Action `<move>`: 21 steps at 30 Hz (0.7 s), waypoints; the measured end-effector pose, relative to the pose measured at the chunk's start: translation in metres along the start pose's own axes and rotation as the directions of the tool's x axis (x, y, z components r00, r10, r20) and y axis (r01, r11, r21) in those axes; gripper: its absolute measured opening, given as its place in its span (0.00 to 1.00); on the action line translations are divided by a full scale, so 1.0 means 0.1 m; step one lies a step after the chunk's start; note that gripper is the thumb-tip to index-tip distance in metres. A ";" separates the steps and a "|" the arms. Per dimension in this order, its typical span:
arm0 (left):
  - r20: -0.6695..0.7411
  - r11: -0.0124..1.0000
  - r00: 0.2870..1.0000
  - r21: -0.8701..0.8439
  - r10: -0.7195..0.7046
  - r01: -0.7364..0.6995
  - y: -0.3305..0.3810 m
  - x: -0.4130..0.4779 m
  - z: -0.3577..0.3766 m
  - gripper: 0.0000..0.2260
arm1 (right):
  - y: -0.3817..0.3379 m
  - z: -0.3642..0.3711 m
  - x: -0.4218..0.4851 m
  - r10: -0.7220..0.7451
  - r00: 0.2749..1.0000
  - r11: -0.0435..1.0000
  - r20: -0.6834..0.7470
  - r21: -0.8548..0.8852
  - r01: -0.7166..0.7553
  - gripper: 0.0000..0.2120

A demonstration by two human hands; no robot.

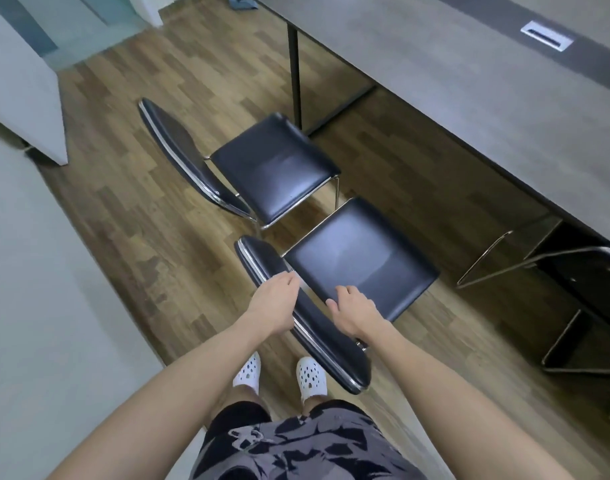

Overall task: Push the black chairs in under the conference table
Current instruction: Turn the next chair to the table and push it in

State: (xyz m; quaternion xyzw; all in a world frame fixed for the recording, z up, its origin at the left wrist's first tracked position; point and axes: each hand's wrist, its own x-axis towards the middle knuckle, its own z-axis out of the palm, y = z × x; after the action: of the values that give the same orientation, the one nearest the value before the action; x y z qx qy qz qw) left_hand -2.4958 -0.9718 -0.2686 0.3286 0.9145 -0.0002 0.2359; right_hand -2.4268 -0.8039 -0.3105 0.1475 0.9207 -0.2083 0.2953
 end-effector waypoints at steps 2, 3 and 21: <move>0.021 0.999 0.999 0.011 0.030 -0.030 -0.03 0.09 -0.02 0.33 | -0.01 0.03 0.01 0.015 1.000 1.000 0.003 0.006 -0.016 0.22; 0.029 0.999 0.998 0.022 0.048 -0.048 -0.04 0.12 -0.03 0.33 | -0.02 0.05 0.02 0.024 1.000 1.000 0.009 0.005 -0.024 0.21; 0.166 0.894 0.897 0.120 0.410 -0.431 -0.97 0.72 -0.25 0.20 | -0.80 0.27 0.11 0.381 0.924 0.904 0.018 0.201 -0.377 0.23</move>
State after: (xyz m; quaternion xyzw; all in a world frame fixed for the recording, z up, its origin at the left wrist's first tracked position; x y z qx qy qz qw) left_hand -2.6129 -1.0007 -0.2921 0.5351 0.8006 -0.0422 0.2665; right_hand -2.4534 -0.8847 -0.3134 0.3550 0.8518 -0.2371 0.3036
